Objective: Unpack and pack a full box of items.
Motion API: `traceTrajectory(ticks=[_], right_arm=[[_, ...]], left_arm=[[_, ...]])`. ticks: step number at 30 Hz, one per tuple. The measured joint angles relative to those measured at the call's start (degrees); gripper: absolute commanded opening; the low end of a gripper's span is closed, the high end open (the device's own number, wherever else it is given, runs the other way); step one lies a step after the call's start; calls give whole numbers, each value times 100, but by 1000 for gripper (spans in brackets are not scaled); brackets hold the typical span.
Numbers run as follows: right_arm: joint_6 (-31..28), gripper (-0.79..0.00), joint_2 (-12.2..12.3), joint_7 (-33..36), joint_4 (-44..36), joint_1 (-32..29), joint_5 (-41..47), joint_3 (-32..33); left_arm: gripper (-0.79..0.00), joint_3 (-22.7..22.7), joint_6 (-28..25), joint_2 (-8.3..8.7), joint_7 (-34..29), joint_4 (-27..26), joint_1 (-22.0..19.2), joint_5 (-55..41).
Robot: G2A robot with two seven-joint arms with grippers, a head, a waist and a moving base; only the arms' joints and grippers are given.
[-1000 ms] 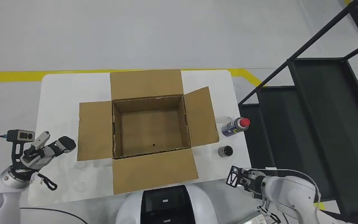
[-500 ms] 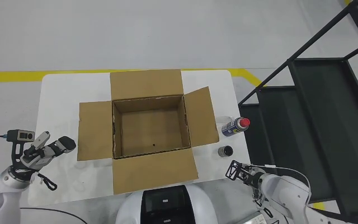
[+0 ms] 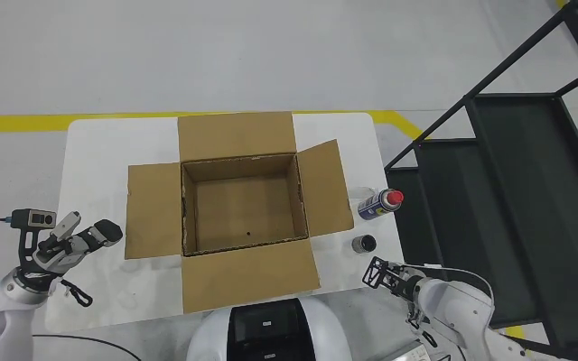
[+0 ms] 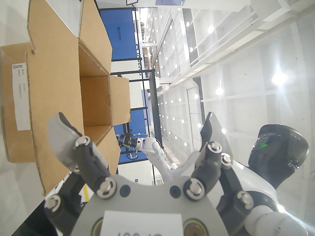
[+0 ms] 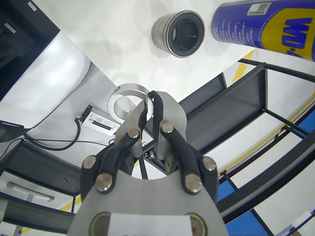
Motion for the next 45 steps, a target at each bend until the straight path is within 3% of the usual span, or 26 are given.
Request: traceTrajectory(ticks=[8,24,27,28,36,45], right_arm=[[241,-785,-76,-56,924,731,-289,-696],[584,-785,-186,16,1676,1393,-216,-1101],[568,-148,-206,72,1766,1491,-164,-1179],[552,-12,-212,89,1795,1524,-146,-1209],[480,0,-218,51,1633,1474,81,-1116],[40,0,-118,25,887,728,578,-232]], left_arm=[[0,0,0,0,0,0,0,0],[0,0,0,0,0,0,0,0],[0,0,0,0,0,0,0,0],[0,0,0,0,0,0,0,0],[0,0,0,0,0,0,0,0],[0,0,0,0,0,0,0,0]])
